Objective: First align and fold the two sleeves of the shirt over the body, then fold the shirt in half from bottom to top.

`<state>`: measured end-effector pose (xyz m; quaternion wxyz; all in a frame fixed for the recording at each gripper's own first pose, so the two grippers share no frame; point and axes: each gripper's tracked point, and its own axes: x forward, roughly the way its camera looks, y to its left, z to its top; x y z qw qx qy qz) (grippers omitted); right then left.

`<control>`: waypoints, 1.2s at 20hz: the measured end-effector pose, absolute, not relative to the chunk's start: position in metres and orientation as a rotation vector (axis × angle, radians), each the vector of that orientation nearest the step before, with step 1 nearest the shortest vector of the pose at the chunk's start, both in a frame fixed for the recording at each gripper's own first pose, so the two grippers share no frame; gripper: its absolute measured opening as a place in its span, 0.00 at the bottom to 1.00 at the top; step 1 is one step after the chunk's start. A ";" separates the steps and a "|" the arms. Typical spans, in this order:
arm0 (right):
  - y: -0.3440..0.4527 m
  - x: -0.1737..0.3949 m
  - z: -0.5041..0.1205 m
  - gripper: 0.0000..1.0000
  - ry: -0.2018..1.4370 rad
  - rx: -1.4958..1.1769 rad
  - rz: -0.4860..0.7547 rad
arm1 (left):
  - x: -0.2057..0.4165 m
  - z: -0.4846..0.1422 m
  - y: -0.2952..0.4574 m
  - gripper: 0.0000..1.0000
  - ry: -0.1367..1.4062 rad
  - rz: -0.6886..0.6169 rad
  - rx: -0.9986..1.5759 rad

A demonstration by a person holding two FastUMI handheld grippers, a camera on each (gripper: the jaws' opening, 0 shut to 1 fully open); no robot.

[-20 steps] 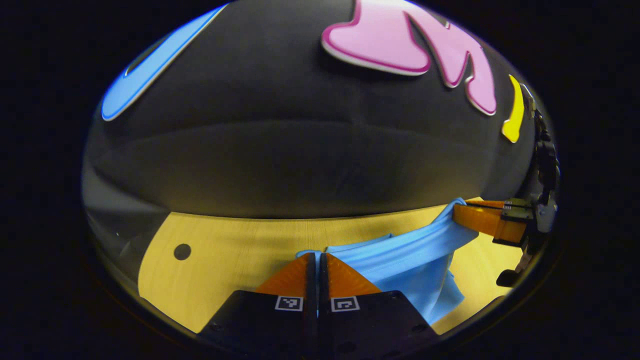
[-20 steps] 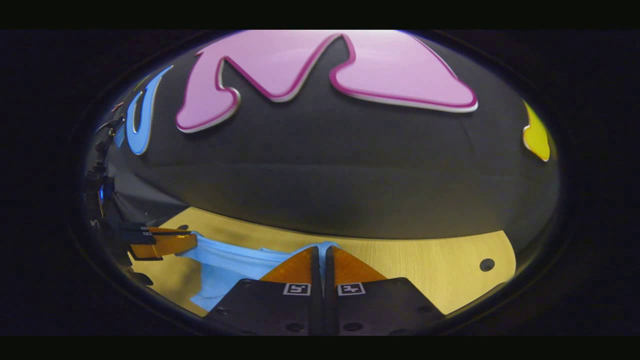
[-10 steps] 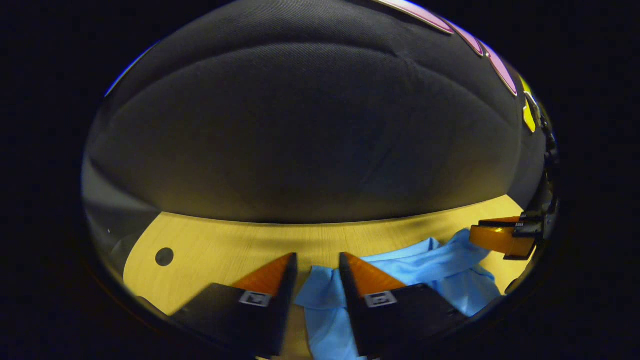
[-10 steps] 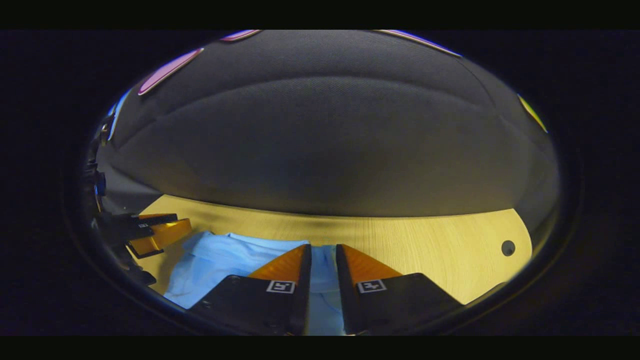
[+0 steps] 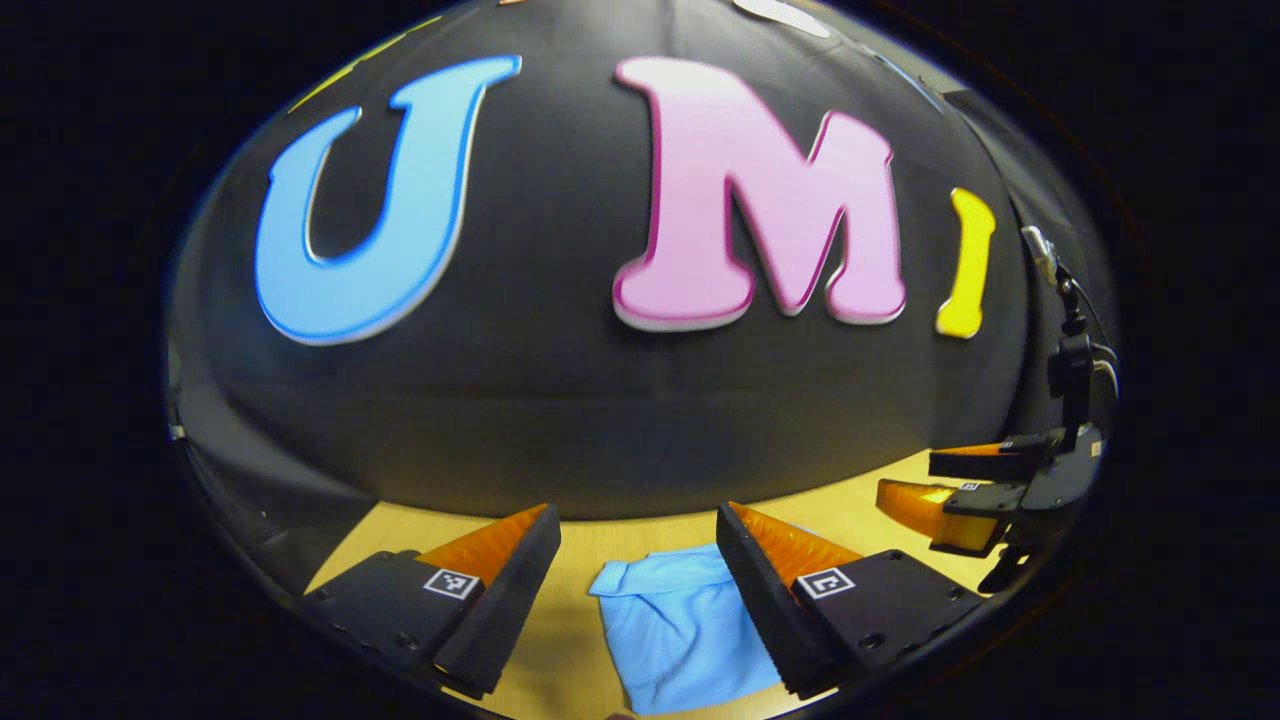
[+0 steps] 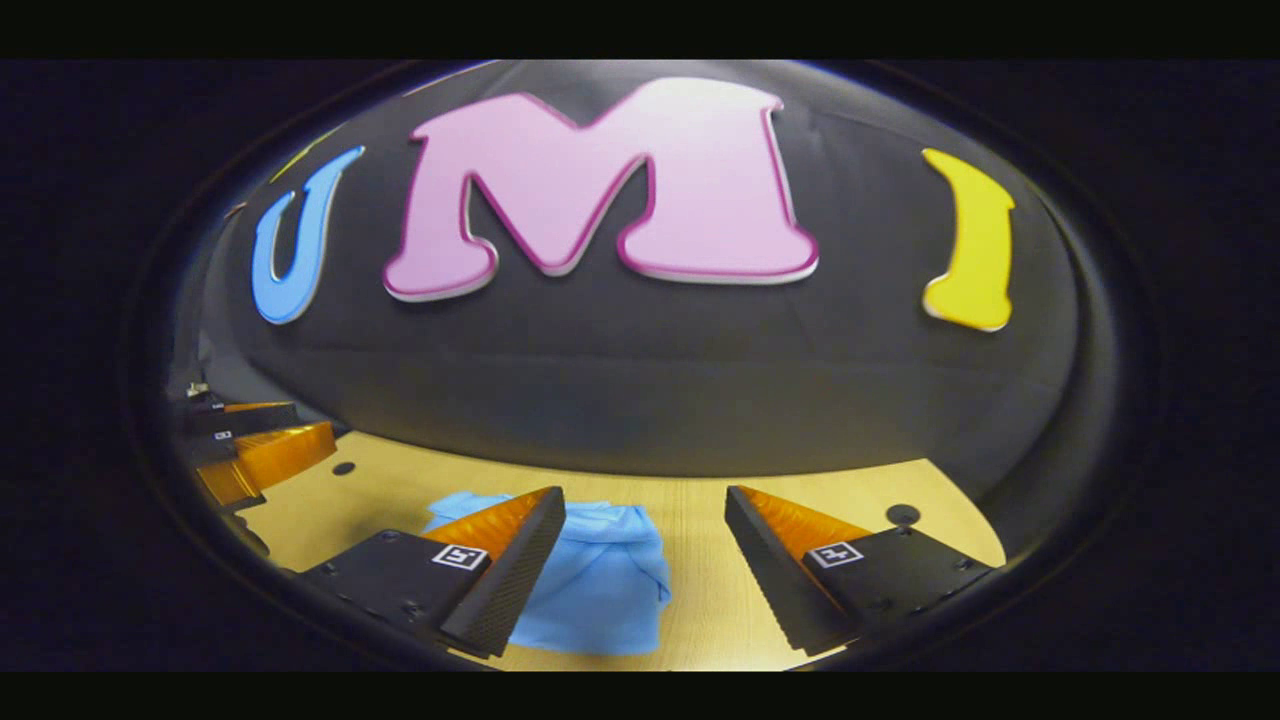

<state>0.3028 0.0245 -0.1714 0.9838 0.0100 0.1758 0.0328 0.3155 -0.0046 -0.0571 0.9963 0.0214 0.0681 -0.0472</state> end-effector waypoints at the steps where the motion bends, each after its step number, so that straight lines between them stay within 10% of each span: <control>1: 0.022 0.286 -0.148 0.99 0.343 0.033 0.081 | 0.296 -0.035 -0.003 0.99 0.104 -0.093 0.052; 12: 0.035 0.090 0.066 0.99 0.042 -0.030 0.070 | 0.067 0.101 -0.015 0.99 -0.043 -0.162 0.073; 24: 0.055 -0.061 0.107 0.98 -0.011 0.006 0.077 | -0.114 0.080 -0.048 0.99 -0.056 -0.204 0.063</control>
